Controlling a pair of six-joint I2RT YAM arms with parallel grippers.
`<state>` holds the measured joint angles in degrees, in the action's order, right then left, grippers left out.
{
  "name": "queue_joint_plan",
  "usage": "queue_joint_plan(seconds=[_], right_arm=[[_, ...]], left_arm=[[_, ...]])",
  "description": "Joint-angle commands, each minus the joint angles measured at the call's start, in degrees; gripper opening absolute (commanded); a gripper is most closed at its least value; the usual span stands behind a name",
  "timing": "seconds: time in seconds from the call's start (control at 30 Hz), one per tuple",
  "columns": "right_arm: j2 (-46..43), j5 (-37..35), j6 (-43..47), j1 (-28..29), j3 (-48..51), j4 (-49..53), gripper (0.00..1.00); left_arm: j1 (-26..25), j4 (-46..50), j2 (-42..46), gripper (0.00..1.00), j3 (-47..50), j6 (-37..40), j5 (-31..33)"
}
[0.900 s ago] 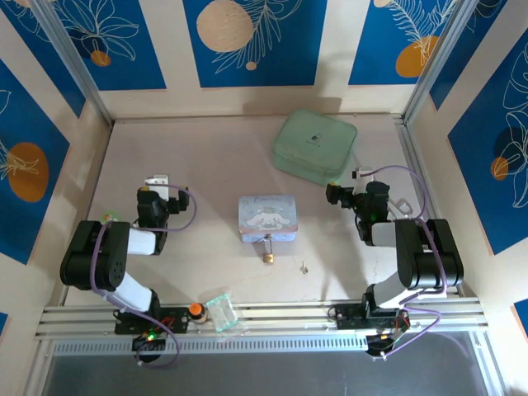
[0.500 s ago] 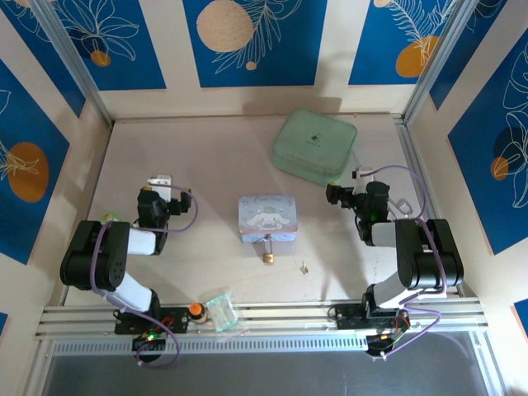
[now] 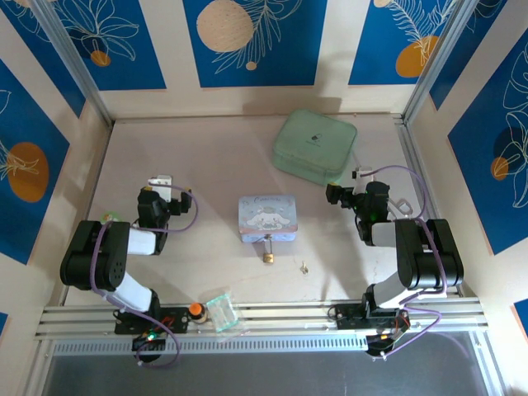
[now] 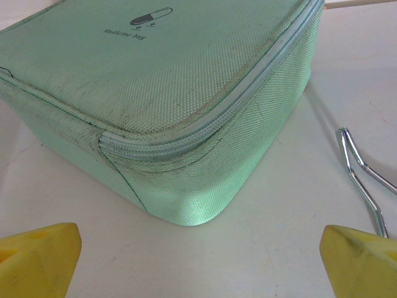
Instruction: Unlock the padlock with the key
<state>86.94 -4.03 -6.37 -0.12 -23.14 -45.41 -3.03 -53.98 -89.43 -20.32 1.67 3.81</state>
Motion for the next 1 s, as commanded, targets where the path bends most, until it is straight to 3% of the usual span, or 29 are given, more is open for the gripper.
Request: queue_joint_plan(seconds=[0.0,0.33,0.63,0.73,0.8,0.9,0.97], right_arm=[[0.2,1.1,1.1,-0.2,-1.1,-0.1,0.99],[-1.6,2.9,2.1,0.0,-2.0,2.6,0.99],[-11.8,0.5,1.8,1.5,-4.3,15.1,0.99],[-17.5,0.8,-2.2,1.5,-7.3,25.0,0.99],[-21.0,0.4,-8.8,1.3,-10.7,34.2,0.99],[-24.3,-2.0,-20.6,0.6,-14.0,44.2,0.99],[-25.7,4.3,-21.8,-0.5,-14.5,46.2,0.99]], left_arm=[[-0.4,0.0,-0.2,1.00,-1.1,0.5,-1.3],[-0.4,-1.0,1.8,1.00,0.2,-0.3,1.2],[-0.6,12.6,15.2,1.00,-1.3,-0.7,2.0],[-0.6,19.0,21.6,0.99,-2.7,-6.8,1.9],[-0.6,25.9,25.7,0.99,-5.2,-15.6,1.6],[-0.6,30.9,29.0,1.00,-7.8,-24.5,-3.9],[-0.5,30.2,30.3,1.00,-6.2,-36.9,-5.7]])
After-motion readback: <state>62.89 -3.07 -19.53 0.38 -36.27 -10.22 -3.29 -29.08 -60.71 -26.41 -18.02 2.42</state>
